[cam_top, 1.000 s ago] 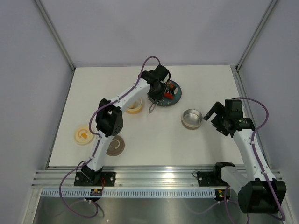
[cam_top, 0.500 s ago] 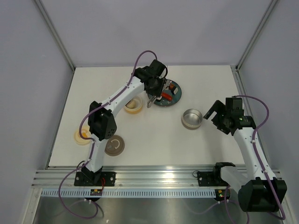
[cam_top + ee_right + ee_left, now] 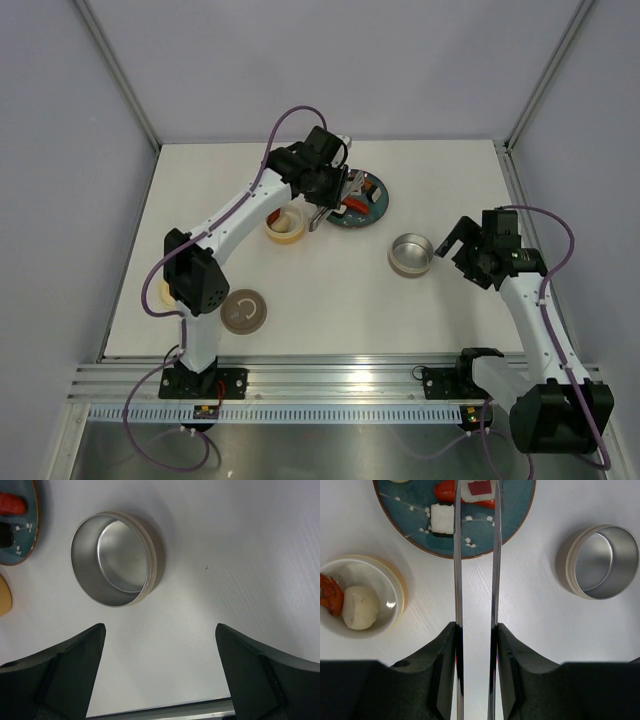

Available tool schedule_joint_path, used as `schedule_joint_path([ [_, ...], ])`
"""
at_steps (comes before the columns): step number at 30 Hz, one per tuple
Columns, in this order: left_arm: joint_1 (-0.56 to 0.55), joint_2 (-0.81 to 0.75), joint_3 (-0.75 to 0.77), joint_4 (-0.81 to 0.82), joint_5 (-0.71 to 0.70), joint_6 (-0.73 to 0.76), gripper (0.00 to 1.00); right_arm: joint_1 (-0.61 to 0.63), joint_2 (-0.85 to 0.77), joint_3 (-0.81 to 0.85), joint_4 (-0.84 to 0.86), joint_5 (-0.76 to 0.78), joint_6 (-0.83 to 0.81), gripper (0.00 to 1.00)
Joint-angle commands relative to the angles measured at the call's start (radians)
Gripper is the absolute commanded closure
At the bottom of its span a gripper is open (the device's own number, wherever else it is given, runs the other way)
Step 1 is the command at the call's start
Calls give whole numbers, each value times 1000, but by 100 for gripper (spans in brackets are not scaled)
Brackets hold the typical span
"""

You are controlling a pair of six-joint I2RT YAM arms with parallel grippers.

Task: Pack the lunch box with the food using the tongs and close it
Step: Pick up the fake food from the plate, then place the fake food in the packing box.

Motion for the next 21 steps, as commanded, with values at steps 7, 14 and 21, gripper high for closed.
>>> schedule_joint_path([
  [7,-36,-119,-10,62,50,-13,83,-16,242,7,53,-33,102,1],
  [14,-95,-149,-49,79,82,-27,83,-126,259,-48,131,-53,160,1],
  [21,-216,-139,-83,109,104,-45,82,-165,225,-56,124,-48,165,1],
])
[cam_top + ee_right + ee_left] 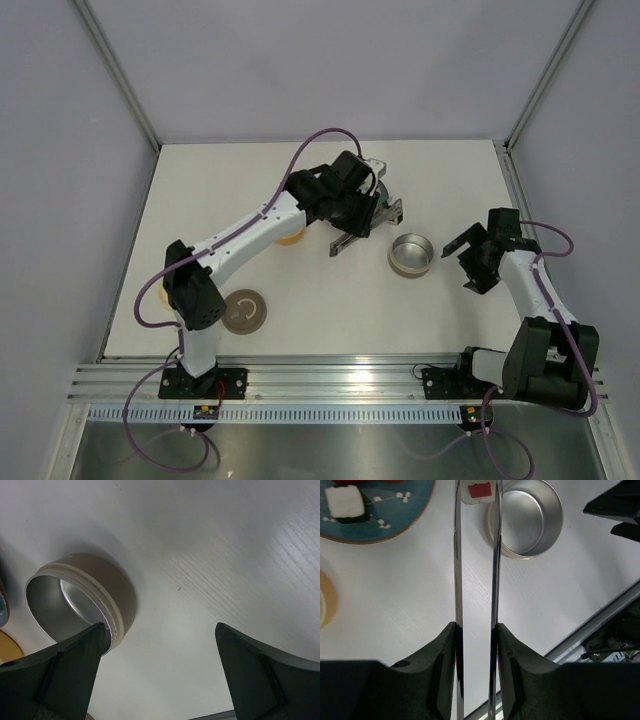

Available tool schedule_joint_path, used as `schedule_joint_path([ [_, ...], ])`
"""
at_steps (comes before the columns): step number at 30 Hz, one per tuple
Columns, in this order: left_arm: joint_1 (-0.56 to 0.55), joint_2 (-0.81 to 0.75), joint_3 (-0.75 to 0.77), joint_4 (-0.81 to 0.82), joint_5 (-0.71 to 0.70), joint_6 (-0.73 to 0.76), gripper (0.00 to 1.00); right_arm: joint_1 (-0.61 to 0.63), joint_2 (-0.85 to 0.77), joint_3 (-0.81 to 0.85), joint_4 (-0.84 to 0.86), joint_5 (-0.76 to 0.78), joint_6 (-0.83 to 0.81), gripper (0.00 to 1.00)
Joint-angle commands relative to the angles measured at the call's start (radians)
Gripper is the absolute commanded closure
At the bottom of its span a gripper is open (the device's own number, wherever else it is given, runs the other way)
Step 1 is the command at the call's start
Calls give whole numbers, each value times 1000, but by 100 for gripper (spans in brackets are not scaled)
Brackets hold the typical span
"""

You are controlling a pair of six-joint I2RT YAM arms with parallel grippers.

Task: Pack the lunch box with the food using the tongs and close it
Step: Place the fake food in the packing box.

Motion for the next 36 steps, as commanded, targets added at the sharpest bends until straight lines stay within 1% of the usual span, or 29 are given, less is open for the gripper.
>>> schedule_joint_path([
  [1,-73,-51,-6,78,26,-16,82,-25,-41,-5,16,1,21,0],
  [2,-102,-43,-3,83,20,-18,82,-30,-45,-2,1,3,21,1],
  [5,-142,-6,14,80,1,-15,82,-48,-76,7,-31,21,19,1],
  [7,-153,20,22,75,-2,-16,83,-60,-111,13,-44,26,10,0],
  [10,-168,43,20,86,-22,-16,82,-89,-139,51,-121,26,-36,0],
  [13,-180,68,16,97,-32,-13,82,-181,-170,71,-168,6,-94,1],
  [14,-180,72,16,97,-28,-13,82,-182,-182,71,-174,-5,-94,1],
  [15,-183,78,16,97,-29,-13,82,-220,-205,75,-182,-15,-111,0],
  [16,-185,83,14,95,-32,-12,82,-232,-217,76,-188,-28,-114,0],
  [19,-188,107,28,86,-37,-10,82,-245,-251,81,-208,-31,-120,0],
  [25,-189,181,144,-17,-42,-16,82,-246,-279,71,-217,-39,-119,0],
  [28,-191,203,169,-57,-36,-13,82,-246,-297,71,-217,-32,-123,1],
  [29,-191,207,183,-69,-36,-13,81,-246,-303,71,-217,-32,-125,1],
  [32,-192,221,192,-71,-37,-16,72,-246,-312,76,-223,-34,-132,1],
  [33,-192,223,194,-71,-36,-18,65,-246,-311,79,-225,-34,-134,1],
  [34,-194,229,197,-68,-34,-19,60,-246,-312,81,-225,-37,-136,1],
  [36,-196,233,204,-66,-29,-16,57,-245,-317,84,-225,-39,-139,1],
])
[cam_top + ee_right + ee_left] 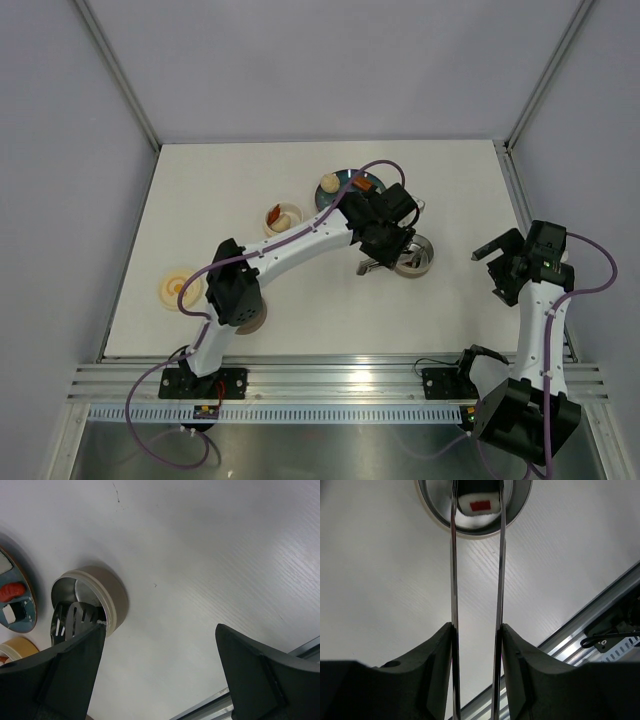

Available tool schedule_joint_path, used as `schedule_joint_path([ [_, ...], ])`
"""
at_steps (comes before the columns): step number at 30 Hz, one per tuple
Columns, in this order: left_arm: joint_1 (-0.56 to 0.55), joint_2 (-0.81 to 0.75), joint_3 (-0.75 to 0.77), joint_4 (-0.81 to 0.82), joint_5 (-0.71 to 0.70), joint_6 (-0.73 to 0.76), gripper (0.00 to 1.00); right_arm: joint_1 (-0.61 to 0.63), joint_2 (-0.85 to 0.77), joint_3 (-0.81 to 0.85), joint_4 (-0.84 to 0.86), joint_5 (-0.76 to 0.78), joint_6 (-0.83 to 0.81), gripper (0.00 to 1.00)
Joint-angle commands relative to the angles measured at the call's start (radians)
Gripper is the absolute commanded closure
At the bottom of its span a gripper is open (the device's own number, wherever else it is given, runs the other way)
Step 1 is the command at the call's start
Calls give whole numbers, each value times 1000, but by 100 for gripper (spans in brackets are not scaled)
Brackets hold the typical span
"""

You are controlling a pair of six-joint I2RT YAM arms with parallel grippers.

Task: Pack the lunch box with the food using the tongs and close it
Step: Place the fake food in the packing box.

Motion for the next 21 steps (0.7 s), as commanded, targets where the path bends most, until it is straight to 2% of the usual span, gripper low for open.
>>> schedule_joint_path([
  [1,-8,3,56,23,-1,-3,55,-1,-18,47,-18,-14,-26,1],
  [4,-12,1,62,33,11,6,49,-3,-15,56,-19,-8,-33,1],
  [8,-17,-2,69,41,12,11,47,-1,-12,59,-21,-14,-38,1],
  [21,-39,-97,53,78,-71,15,54,-1,-21,59,-12,-43,-41,0],
])
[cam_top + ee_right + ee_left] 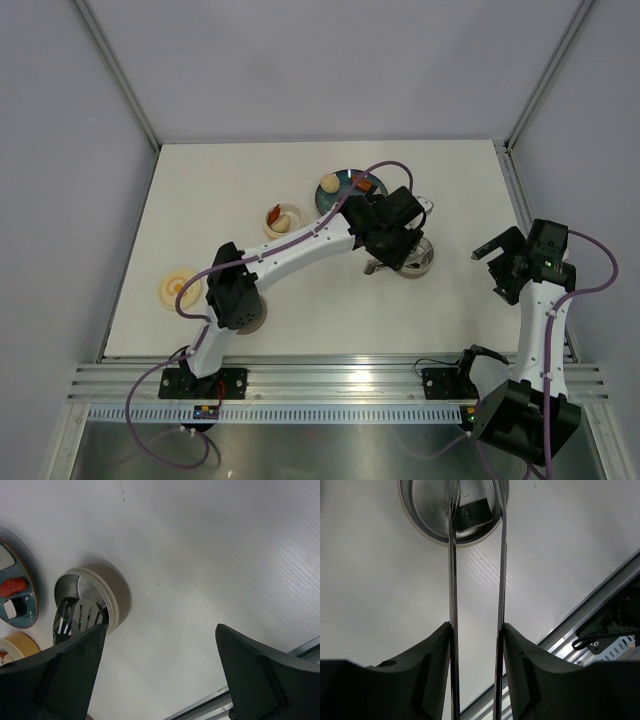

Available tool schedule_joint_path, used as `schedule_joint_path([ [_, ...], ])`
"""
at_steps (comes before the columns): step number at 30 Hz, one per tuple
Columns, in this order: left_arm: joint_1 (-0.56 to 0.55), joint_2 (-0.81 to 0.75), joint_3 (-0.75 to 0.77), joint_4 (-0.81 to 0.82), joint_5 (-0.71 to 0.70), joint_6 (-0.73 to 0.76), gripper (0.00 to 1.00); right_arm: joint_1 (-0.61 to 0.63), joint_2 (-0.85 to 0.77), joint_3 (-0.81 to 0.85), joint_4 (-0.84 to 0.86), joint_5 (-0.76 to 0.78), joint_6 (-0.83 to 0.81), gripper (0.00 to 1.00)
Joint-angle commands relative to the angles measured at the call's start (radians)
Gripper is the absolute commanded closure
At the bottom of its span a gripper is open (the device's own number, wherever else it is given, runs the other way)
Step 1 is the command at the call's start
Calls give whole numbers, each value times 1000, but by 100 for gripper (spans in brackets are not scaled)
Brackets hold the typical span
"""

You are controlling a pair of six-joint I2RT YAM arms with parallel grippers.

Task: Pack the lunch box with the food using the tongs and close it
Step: Place the fake food in the packing box, then pick up the fake food from the plate.

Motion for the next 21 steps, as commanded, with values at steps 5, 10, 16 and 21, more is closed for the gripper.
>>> schedule_joint_path([
  [5,-6,-127,38,42,-97,22,54,-1,-22,40,1,-45,-17,0],
  [10,-3,-144,64,35,-163,42,54,-1,-26,36,9,-71,-25,1],
  [16,42,-128,98,28,-188,53,54,-1,-34,36,10,-88,-32,0],
  [21,131,-116,98,28,-159,44,53,-1,-35,37,7,-102,-34,0],
])
